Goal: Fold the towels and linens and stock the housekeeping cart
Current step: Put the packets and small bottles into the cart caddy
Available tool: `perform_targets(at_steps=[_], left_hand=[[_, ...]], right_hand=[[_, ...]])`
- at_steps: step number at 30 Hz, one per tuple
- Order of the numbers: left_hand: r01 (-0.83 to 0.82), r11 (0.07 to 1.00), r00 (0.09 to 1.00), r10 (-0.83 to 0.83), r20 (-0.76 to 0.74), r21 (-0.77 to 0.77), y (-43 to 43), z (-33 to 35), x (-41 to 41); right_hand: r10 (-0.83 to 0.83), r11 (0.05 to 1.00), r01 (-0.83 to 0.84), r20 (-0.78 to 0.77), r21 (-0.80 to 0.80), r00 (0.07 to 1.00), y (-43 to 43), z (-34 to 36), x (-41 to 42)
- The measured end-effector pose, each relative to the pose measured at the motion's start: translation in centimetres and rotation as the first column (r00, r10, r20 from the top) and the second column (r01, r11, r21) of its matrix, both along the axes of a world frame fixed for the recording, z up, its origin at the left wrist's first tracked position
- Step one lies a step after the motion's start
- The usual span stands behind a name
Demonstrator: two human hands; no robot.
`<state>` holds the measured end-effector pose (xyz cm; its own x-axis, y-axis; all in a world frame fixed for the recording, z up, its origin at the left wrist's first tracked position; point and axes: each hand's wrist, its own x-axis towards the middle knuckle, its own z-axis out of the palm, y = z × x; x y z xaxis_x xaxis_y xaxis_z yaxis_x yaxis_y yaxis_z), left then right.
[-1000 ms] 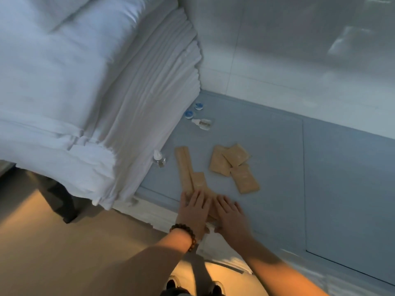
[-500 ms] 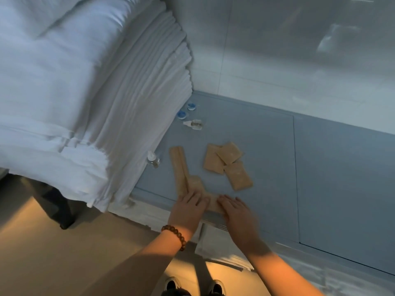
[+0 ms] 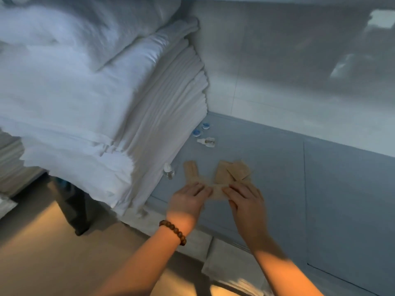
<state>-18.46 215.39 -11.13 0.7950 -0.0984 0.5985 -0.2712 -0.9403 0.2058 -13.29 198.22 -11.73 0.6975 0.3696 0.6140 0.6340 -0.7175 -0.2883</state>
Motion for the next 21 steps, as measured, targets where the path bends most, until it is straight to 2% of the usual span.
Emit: perform_targets(at_steps=[4,7,10,12,15,21], left_hand=[[-0.177,0.984,0.982,0.177,0.069,-0.005,-0.7,0.5,-2.9],[-0.295,0.955,0.953,0.292,0.081,0.03,-2.0,0.9,-5.4],[-0.408,0.913,0.908,0.408,0.096,-0.022,-4.1,1.5,-8.9],[-0.493,0.867,0.859,0.498,0.118,-0.074,-5.7,1.5,-11.9],[-0.615,0.785,0.774,0.619,0.132,-0.07,-7.8,1.8,-17.1],[-0.831,0.552,0.544,0.833,0.107,-0.074,-10.1,4.7,-28.9]], right_hand=[[0.09,0.995,-0.091,0.055,0.028,0.994,-0.9,0.8,0.4],[0.249,0.965,-0.256,0.096,0.062,0.964,-1.4,1.1,0.5],[0.423,0.902,-0.427,0.059,0.072,0.904,-1.9,1.4,-0.3],[0.525,0.849,-0.523,0.001,0.077,0.851,-2.1,1.4,-1.7],[0.675,0.733,-0.669,-0.009,0.12,0.738,-1.6,1.7,-4.6],[0.856,0.513,-0.85,0.007,0.118,0.518,2.7,3.7,-13.7]])
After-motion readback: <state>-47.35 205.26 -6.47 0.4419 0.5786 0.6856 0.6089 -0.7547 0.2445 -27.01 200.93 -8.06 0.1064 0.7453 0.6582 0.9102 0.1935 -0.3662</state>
